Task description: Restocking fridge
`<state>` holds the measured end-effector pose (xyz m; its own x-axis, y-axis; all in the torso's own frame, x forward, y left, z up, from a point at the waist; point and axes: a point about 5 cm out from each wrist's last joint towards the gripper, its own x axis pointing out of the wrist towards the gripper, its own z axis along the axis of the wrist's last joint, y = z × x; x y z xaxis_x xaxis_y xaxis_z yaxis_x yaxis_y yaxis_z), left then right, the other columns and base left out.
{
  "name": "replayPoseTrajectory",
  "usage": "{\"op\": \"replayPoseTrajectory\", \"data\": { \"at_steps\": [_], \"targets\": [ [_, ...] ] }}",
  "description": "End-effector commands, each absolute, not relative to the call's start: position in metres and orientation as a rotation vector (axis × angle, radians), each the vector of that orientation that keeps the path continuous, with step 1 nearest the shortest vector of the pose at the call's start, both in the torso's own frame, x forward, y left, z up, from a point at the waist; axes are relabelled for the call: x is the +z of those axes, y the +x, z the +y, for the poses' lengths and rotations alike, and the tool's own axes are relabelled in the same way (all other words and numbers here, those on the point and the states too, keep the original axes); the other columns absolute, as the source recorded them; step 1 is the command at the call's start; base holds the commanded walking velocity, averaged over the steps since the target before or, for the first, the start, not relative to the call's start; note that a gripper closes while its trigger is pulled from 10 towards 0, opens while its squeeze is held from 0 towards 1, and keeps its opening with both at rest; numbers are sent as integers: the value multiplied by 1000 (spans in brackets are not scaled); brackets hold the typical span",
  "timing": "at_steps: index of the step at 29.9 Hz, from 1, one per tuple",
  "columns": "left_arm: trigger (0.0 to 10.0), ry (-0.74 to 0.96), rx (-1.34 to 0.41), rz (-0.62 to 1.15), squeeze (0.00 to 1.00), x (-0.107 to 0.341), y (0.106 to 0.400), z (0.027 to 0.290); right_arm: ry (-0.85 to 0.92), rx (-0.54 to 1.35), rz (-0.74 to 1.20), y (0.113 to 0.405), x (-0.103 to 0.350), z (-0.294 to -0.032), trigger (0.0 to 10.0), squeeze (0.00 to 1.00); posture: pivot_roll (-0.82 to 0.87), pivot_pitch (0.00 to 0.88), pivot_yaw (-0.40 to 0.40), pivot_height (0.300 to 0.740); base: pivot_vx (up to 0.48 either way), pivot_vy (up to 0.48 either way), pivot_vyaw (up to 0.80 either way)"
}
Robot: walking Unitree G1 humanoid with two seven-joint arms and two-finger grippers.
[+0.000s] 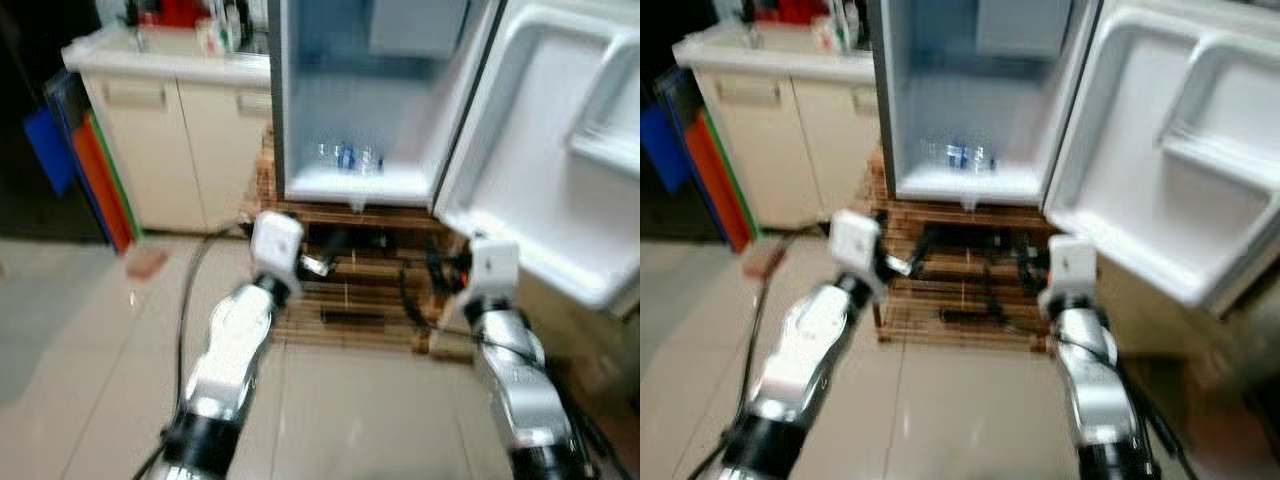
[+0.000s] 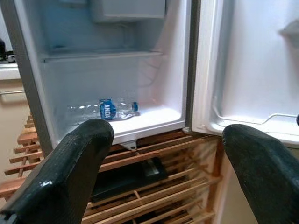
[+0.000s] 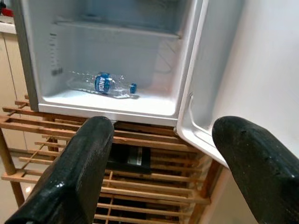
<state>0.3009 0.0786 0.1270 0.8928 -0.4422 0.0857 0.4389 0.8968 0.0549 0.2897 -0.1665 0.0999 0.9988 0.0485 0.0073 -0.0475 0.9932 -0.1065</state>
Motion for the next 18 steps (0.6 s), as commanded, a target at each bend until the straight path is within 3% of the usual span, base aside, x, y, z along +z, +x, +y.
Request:
{"op": "replayPoseTrajectory", "data": {
  "at_steps": [1, 15, 18],
  "targets": [
    [10000, 55, -439, -102, 0, 128, 303, 83, -99, 83, -32, 296, 104, -155, 10000, 0, 1, 0, -18, 740, 274, -394, 0],
    [10000, 22, -517, -143, 0, 131, 301, 73, -86, 126, -21, 295, 97, -152, 10000, 0, -26, 0, 5, 740, 39, -429, 0],
    [10000, -15, -503, -149, 0, 131, 300, 75, -95, 225, 105, 284, 72, -152, 10000, 0, -29, 0, 5, 740, 0, 0, 0]
  ]
}}
